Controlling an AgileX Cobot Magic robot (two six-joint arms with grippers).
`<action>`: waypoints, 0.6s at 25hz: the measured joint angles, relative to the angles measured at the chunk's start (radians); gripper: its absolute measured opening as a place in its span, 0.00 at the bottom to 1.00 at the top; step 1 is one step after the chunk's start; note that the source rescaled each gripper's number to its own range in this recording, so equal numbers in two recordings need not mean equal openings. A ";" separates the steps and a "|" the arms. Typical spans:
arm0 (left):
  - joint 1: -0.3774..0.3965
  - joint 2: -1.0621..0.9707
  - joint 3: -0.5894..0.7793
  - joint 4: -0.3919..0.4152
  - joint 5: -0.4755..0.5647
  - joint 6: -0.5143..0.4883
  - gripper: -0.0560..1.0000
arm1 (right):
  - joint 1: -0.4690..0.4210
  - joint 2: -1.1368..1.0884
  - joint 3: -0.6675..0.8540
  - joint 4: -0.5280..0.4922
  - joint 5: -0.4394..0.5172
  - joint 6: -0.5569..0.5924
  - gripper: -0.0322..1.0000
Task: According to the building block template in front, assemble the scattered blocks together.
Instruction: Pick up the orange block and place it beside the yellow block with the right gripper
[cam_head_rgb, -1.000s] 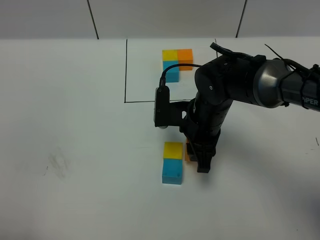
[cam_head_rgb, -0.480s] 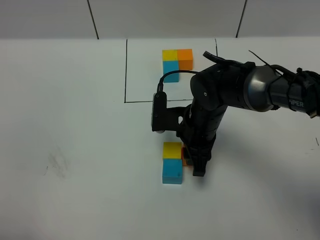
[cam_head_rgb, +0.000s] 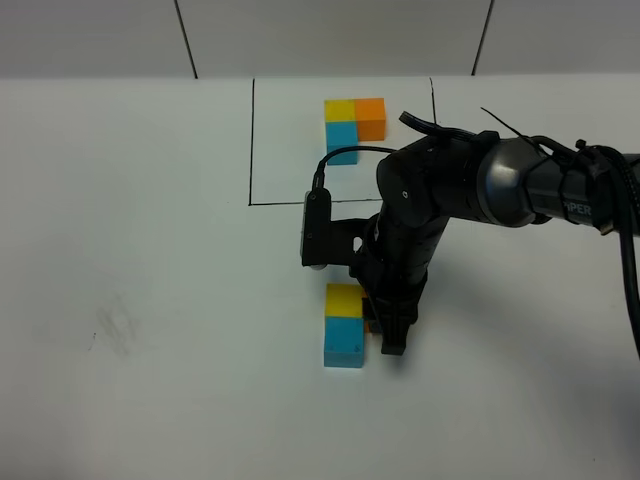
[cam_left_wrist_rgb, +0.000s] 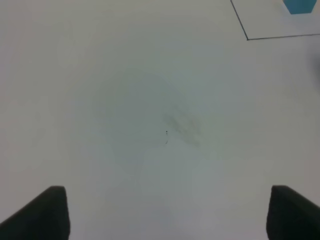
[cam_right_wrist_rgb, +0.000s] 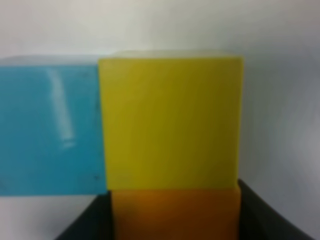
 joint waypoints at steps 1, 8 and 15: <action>0.000 0.000 0.000 0.000 0.000 0.000 0.70 | 0.000 0.000 0.000 0.000 0.000 0.000 0.30; 0.000 0.000 0.000 0.000 0.000 0.000 0.70 | 0.000 -0.002 -0.003 0.000 0.006 0.001 0.47; 0.000 0.000 0.000 0.000 0.000 -0.001 0.70 | -0.069 -0.135 0.031 -0.059 0.037 0.174 0.98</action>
